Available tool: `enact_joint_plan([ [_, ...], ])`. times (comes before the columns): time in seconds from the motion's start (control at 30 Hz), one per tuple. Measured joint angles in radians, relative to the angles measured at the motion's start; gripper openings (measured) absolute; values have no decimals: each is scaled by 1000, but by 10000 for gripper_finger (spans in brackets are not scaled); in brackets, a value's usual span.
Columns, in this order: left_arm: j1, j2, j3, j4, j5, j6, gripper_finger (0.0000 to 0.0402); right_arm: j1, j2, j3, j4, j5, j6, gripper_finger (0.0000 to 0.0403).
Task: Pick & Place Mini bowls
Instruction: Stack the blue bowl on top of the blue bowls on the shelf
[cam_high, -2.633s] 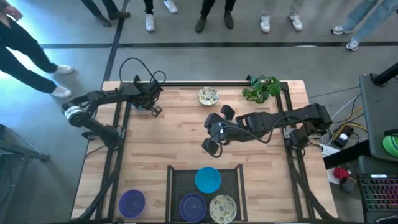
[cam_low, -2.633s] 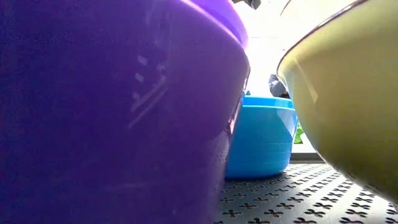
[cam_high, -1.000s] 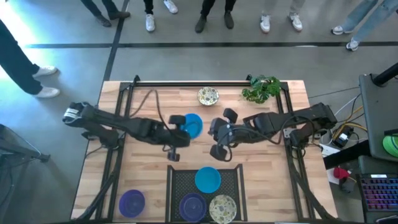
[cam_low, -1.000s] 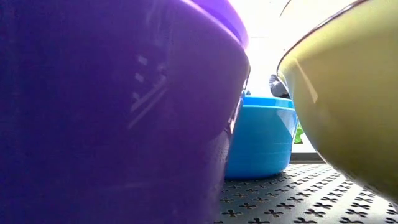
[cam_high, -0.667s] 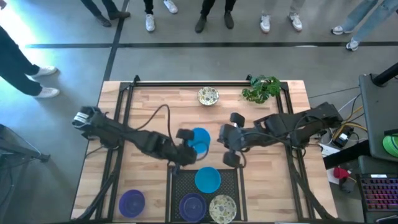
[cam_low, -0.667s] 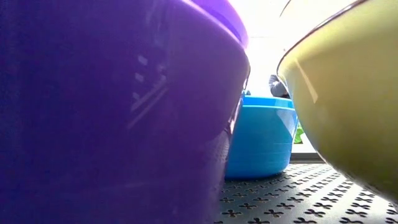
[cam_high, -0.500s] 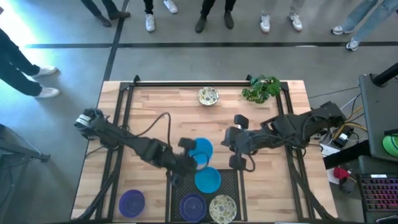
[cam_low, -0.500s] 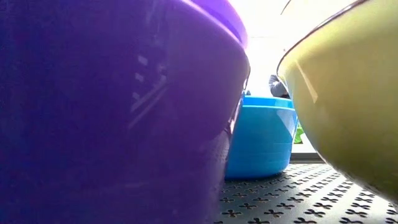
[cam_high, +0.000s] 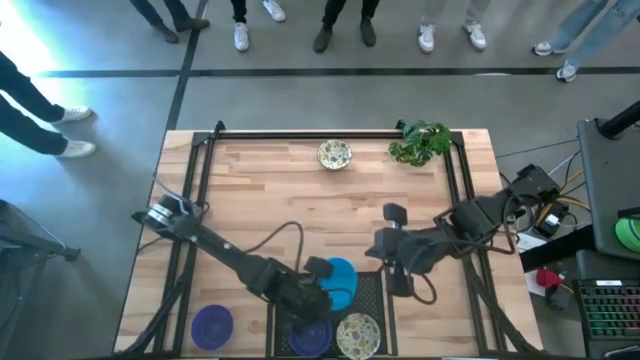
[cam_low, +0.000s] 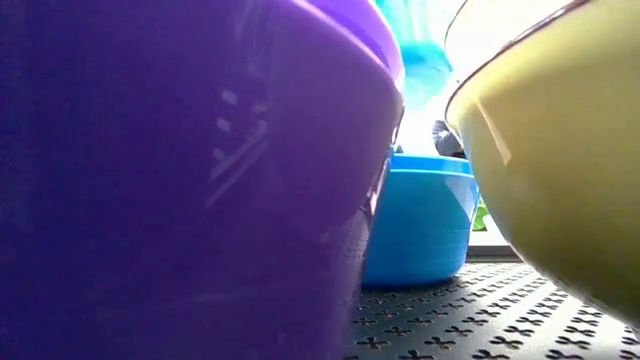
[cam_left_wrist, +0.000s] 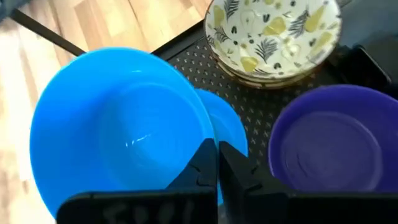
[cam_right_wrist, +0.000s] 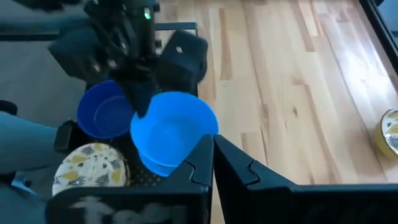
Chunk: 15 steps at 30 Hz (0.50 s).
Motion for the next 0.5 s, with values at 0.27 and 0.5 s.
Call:
enact_joint_plan([
  [0.27, 1, 113, 85, -4, 53, -72, 0, 37, 0, 0, -43, -1, 0, 8],
  [0.5, 1, 124, 88, -7, 70, -158, 0, 46, 0, 0, -52, -1, 0, 8],
])
